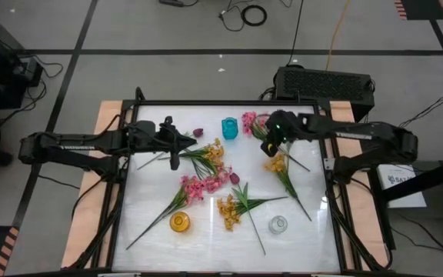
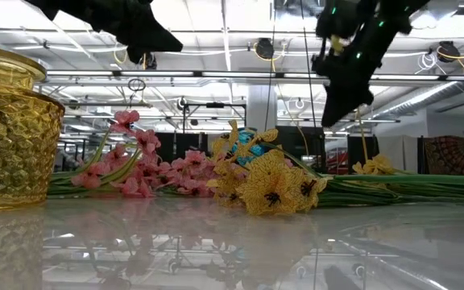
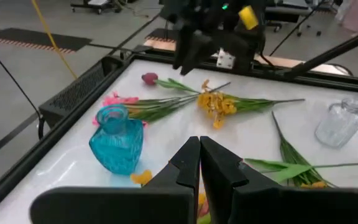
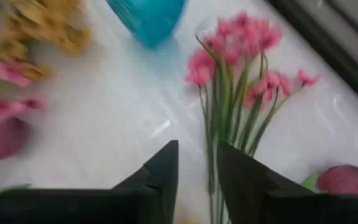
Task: Sort flowers into vase by color
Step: Put the top pink flowers into the blue vase
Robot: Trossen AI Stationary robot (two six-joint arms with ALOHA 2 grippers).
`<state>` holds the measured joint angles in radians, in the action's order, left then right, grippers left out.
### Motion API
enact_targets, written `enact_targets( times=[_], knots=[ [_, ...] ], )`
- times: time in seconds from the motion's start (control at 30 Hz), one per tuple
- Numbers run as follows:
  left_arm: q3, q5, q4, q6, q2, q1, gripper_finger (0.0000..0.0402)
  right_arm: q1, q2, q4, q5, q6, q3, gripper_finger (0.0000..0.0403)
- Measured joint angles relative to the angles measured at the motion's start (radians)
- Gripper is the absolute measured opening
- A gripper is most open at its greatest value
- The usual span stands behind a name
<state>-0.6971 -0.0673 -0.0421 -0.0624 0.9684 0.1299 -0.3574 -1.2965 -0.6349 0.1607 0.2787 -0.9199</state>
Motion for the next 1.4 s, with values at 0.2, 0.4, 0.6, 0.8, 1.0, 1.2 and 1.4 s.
enact_targets(
  times=[0.2, 0.4, 0.6, 0.8, 1.0, 1.2, 1.4],
  knots=[
    [0.000, -0.001, -0.039, 0.025, 0.000, 0.000, 0.0021, -0.084, -0.134, 0.041, -0.035, -0.037, 0.000, 0.0165],
    [0.000, -0.001, -0.054, 0.025, 0.000, 0.001, 0.0021, -0.100, -0.244, 0.110, -0.032, -0.063, 0.000, 0.0195],
    [0.000, -0.001, -0.057, 0.024, 0.000, 0.001, 0.0021, -0.116, -0.303, 0.113, 0.001, -0.065, 0.000, 0.0199],
    [0.000, -0.001, -0.058, 0.023, 0.000, 0.001, 0.0021, -0.141, -0.369, 0.122, 0.025, -0.066, -0.001, 0.0199],
    [0.000, -0.001, -0.058, 0.020, 0.000, 0.001, 0.0021, -0.147, -0.411, 0.146, 0.029, -0.064, -0.001, 0.0199],
    [0.000, -0.001, -0.058, 0.020, 0.000, 0.001, 0.0021, -0.147, -0.411, 0.139, 0.025, -0.039, -0.001, 0.0195],
    [0.000, -0.001, -0.057, 0.020, 0.000, 0.001, 0.0021, -0.146, -0.437, 0.144, 0.022, 0.008, -0.005, 0.0131]
  ],
)
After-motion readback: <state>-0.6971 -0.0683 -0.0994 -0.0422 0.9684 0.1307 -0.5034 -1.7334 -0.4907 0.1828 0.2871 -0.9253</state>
